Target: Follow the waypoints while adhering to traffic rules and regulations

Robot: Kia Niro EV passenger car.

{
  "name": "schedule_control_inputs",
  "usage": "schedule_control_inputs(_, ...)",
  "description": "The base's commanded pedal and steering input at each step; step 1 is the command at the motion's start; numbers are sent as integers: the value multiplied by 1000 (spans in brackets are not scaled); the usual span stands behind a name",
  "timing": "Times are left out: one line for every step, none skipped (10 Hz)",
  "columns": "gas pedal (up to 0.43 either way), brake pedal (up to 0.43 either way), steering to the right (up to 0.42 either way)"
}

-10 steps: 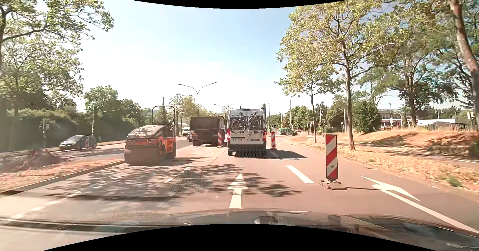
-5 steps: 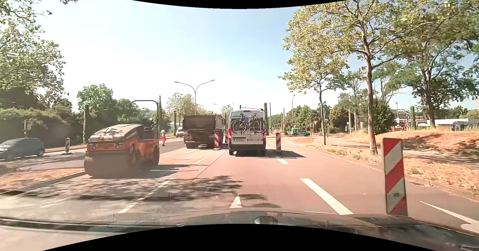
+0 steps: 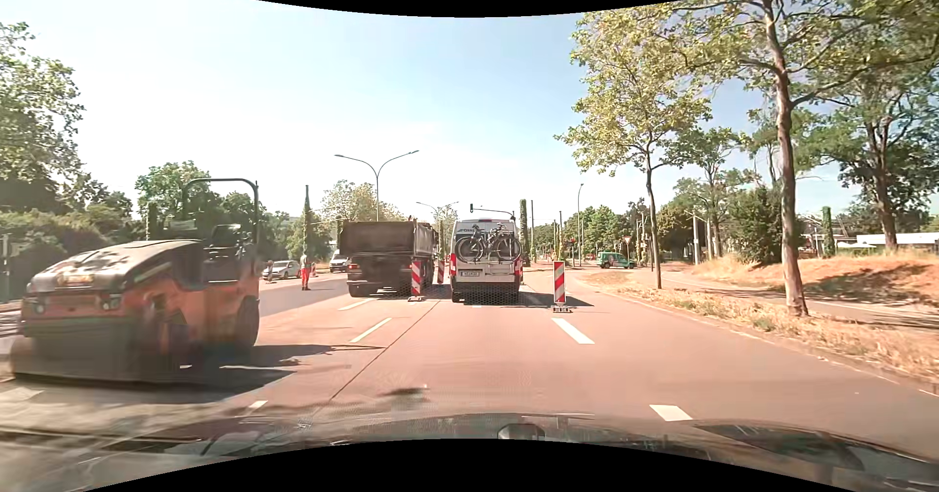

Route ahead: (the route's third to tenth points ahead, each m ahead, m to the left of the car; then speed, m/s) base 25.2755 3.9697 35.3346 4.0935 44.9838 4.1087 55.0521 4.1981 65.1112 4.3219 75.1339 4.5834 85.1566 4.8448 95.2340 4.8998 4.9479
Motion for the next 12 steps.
schedule_control_inputs(157, 0, -4)
schedule_control_inputs(157, 0, -4)
schedule_control_inputs(157, 0, -4)
schedule_control_inputs(157, 0, -4)
schedule_control_inputs(169, 0, -4)
schedule_control_inputs(169, 0, -4)
schedule_control_inputs(169, 0, -4)
schedule_control_inputs(177, 0, -4)
schedule_control_inputs(177, 0, -4)
schedule_control_inputs(189, 0, -4)
schedule_control_inputs(189, 0, -4)
schedule_control_inputs(189, 0, -4)
